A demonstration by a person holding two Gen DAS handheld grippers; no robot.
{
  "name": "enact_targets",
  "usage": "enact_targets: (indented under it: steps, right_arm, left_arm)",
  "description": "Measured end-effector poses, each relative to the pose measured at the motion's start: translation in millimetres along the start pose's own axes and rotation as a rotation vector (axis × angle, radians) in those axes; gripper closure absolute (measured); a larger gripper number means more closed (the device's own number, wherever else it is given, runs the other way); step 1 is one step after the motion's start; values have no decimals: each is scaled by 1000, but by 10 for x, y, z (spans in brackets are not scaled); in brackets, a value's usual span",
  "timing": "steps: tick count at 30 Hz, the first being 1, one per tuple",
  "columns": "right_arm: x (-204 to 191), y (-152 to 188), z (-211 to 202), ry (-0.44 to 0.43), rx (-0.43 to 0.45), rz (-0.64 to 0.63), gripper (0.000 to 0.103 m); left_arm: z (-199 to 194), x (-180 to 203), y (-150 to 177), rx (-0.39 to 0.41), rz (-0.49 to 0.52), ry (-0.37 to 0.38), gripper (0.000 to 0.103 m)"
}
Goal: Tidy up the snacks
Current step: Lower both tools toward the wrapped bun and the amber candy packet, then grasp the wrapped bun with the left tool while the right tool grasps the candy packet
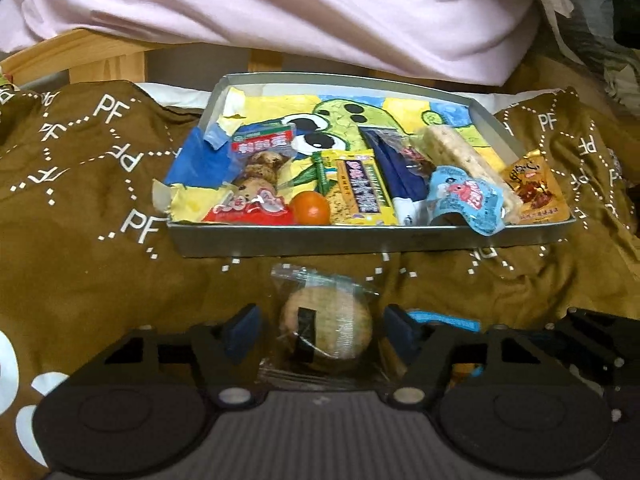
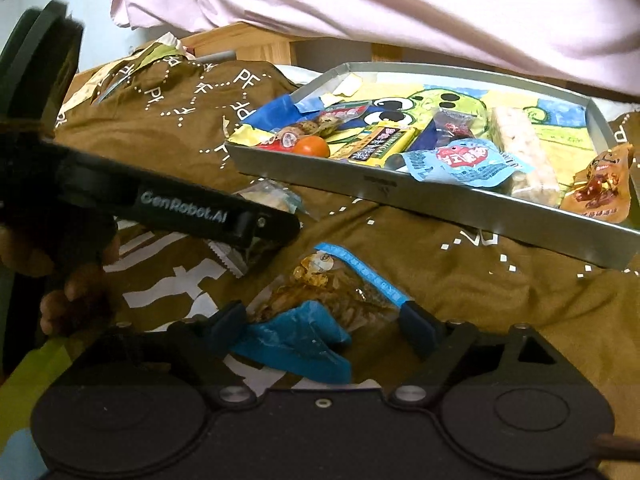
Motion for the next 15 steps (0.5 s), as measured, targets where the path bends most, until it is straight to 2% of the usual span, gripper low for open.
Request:
enact_targets:
  steps: [3,7,12,15]
  right_arm:
    - [-36,12,-22,4,0,-12,26]
    - [-36,10,-15,3,-2,-8,27]
    - [-70,22,-51,-1,14,-14,36]
    - [-53,35,-112,-27,30,11,39]
  left_arm:
    - [12,47,23,-4,43,-18,46]
    - [12,77,39,-7,68,-37,50]
    - [-75,56,78,-18,34,-34,51]
    - [-203,24,130,-21,-19,-24,51]
Point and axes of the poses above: each gripper's, at about its wrist camera, not at the fingertips, and z roughly the way its jaws point, x to its right, y to its underside, the point moved 8 cm from there along z, roughly the way its jaws point, and after that the axes turned 4 degrees about -z, right-handed, at the moved point
